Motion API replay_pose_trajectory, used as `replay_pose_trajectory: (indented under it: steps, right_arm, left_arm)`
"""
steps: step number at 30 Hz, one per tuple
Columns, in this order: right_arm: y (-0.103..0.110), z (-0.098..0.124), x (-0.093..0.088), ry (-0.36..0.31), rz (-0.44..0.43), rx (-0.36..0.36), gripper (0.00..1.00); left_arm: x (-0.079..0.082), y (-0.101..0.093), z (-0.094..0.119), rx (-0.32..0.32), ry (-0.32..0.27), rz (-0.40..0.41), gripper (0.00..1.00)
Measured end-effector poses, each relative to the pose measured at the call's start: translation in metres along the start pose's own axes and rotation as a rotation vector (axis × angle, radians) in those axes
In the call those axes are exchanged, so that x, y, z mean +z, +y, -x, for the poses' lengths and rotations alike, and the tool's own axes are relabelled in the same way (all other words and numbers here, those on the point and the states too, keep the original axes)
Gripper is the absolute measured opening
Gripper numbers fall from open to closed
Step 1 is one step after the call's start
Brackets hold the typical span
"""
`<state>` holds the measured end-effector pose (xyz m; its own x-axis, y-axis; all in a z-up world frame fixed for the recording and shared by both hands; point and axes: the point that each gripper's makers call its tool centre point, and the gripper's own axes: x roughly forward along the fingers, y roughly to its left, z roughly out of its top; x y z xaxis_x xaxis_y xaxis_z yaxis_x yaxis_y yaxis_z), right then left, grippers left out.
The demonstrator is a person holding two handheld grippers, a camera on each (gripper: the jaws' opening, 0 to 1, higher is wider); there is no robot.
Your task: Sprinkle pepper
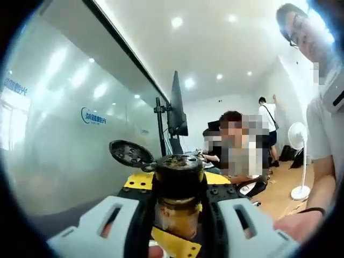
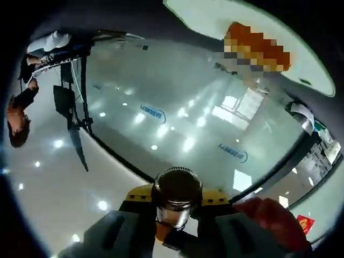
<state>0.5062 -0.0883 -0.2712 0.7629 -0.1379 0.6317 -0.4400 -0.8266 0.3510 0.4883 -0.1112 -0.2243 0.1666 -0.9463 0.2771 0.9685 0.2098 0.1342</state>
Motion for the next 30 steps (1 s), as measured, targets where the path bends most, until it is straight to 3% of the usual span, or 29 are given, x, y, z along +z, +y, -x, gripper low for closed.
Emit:
replay_pose_trajectory:
  steps: [1,6,10,12,15,25,28,30]
  right_arm:
    - [0.001,-0.004,-0.001,-0.017,0.021,-0.010,0.23]
    - [0.003,0.001,-0.003,-0.021,-0.063,0.009,0.23]
    - [0.007,0.004,0.000,-0.016,-0.046,0.012,0.23]
    - [0.009,0.008,-0.003,0.022,-0.045,0.028,0.22]
    - [0.011,0.011,-0.002,0.010,-0.038,0.034,0.22]
    - [0.006,0.008,0.002,0.081,0.084,-0.027,0.22]
    - [0.007,0.005,0.000,0.104,0.123,-0.036,0.22]
    - [0.006,0.003,0.000,0.112,0.183,-0.052,0.22]
  left_arm:
    - [-0.001,0.000,0.001,-0.004,0.001,0.003,0.22]
    - [-0.004,-0.006,-0.005,-0.014,0.019,-0.009,0.22]
    - [-0.005,-0.007,-0.005,-0.015,0.018,-0.010,0.22]
    - [-0.003,-0.010,-0.005,-0.026,0.007,-0.006,0.22]
    - [-0.004,-0.014,-0.005,-0.033,0.015,-0.022,0.22]
    - [-0.001,-0.011,0.009,-0.020,0.018,-0.023,0.24]
    - [0.002,-0.010,0.014,-0.021,-0.005,0.036,0.25]
    - [0.001,-0.010,0.017,-0.018,-0.002,0.026,0.25]
